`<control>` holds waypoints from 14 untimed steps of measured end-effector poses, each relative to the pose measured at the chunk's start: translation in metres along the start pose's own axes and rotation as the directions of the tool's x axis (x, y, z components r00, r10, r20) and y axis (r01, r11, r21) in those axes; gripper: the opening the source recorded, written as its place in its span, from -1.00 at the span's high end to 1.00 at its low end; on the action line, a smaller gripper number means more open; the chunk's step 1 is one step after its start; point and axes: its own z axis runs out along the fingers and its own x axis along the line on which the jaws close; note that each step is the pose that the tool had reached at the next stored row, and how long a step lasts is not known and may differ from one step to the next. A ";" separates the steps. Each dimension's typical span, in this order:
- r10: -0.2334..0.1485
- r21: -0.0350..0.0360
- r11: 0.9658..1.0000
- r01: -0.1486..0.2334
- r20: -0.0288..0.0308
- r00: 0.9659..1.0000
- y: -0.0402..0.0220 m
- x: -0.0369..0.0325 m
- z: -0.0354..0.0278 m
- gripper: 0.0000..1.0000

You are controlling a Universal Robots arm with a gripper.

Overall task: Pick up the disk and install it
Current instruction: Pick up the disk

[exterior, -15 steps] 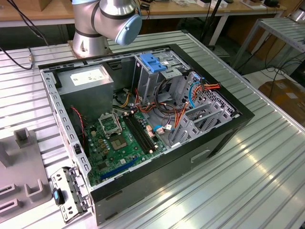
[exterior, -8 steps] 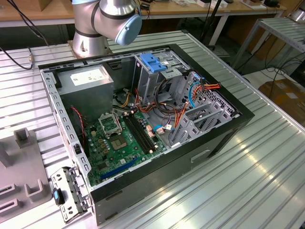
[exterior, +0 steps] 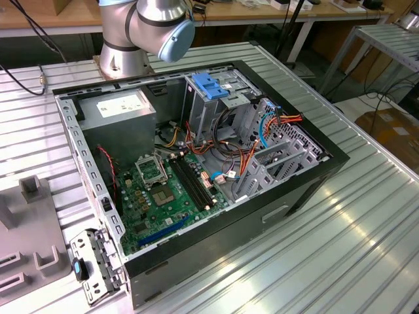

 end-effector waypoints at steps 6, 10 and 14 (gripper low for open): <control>-0.021 0.001 1.000 0.021 0.000 1.000 0.0000 0.0000 0.0000 0.79; -0.039 0.002 0.999 0.039 -0.001 0.999 0.0000 0.0000 0.0000 0.79; -0.055 0.002 0.999 0.055 -0.001 0.999 0.0000 0.0000 0.0000 0.79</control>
